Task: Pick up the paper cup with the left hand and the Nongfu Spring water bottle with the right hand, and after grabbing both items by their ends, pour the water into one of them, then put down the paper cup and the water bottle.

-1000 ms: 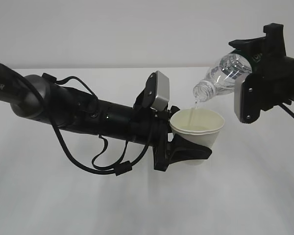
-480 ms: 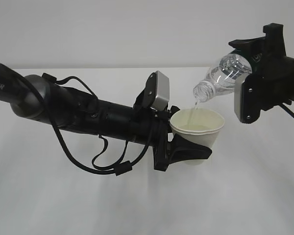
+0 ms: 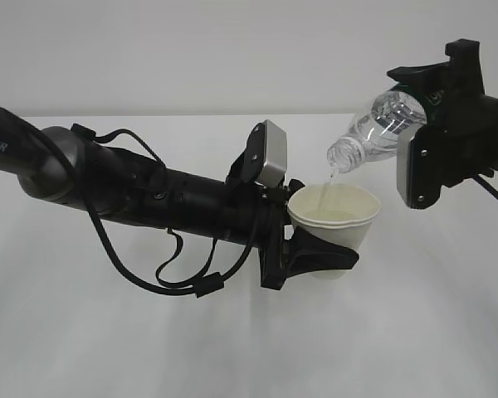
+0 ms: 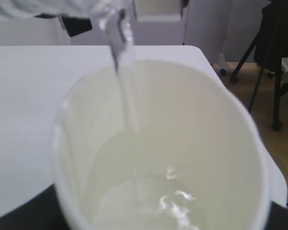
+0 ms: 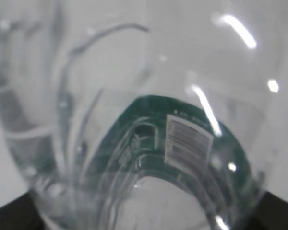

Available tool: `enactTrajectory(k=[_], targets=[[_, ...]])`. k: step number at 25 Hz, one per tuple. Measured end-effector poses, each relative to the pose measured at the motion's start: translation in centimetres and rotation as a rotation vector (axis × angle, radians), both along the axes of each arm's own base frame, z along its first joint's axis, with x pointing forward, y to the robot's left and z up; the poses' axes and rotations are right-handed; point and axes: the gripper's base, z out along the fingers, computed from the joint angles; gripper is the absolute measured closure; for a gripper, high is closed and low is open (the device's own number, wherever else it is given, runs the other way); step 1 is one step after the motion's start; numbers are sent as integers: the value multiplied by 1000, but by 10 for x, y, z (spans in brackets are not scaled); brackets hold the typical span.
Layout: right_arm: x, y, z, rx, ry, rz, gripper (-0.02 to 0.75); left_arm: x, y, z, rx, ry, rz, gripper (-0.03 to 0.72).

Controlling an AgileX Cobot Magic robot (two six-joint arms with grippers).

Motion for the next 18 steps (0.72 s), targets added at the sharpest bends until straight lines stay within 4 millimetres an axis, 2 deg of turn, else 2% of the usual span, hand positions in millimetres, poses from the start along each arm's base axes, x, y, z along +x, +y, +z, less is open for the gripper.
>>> enactTrajectory(k=[18], targets=[[1,0,1,-5,-7,4,237,1,0,0,-5,4,13,253]])
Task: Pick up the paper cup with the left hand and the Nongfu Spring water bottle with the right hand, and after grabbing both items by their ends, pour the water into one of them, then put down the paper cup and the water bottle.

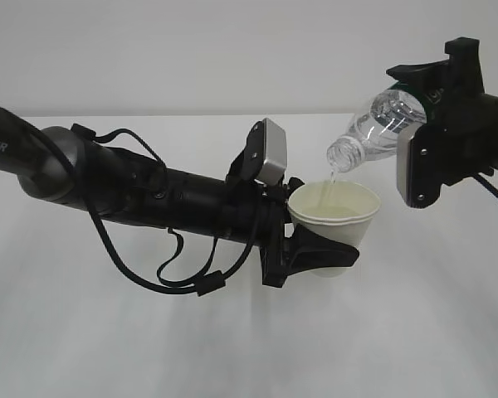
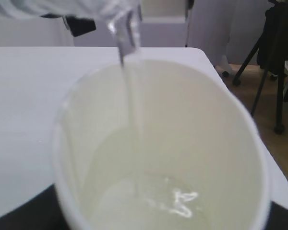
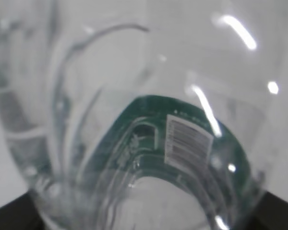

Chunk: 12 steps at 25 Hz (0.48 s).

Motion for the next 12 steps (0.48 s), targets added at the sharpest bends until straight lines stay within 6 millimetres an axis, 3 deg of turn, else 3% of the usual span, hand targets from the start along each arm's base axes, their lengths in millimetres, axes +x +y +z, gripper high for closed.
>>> enactTrajectory(k=[12], targets=[[0,0,0,-9,-3,3,237,0,0,0,-2,1,3,253]])
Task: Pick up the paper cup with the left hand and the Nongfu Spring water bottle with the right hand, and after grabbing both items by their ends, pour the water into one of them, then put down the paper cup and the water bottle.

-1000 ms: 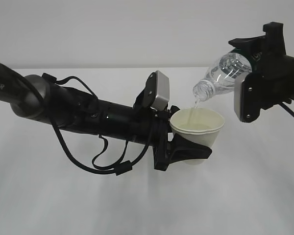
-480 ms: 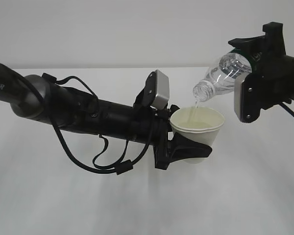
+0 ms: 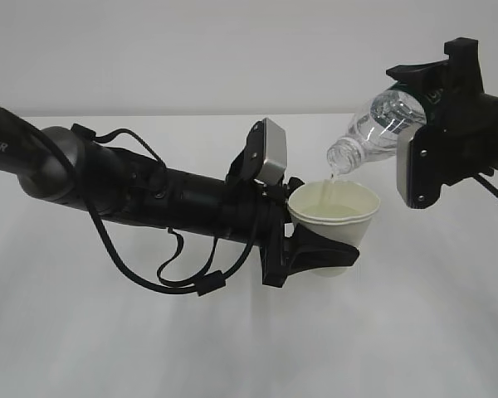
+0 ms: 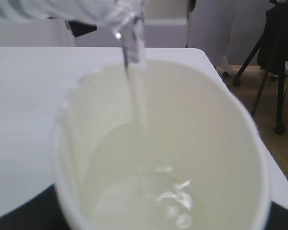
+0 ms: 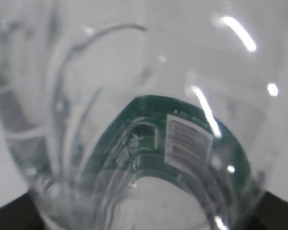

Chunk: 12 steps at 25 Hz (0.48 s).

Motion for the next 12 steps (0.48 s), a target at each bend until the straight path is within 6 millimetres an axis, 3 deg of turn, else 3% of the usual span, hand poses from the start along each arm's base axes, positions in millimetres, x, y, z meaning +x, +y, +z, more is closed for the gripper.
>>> enactTrajectory(k=[12], targets=[[0,0,0,-3,-3,2,237,1,0,-1,9,-2,8,253]])
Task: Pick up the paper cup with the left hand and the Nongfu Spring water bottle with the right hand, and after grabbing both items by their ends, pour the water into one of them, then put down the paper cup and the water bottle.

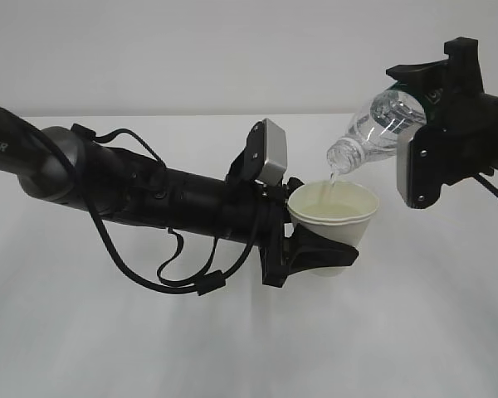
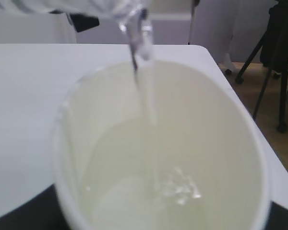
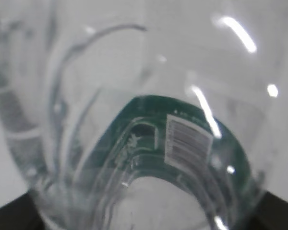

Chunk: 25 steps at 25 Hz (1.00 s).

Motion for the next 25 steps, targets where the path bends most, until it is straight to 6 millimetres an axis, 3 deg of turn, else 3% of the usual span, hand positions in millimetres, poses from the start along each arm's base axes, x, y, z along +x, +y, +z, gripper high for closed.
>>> enactTrajectory(k=[25], targets=[[0,0,0,-2,-3,2,237,1,0,0,4,10,10,253]])
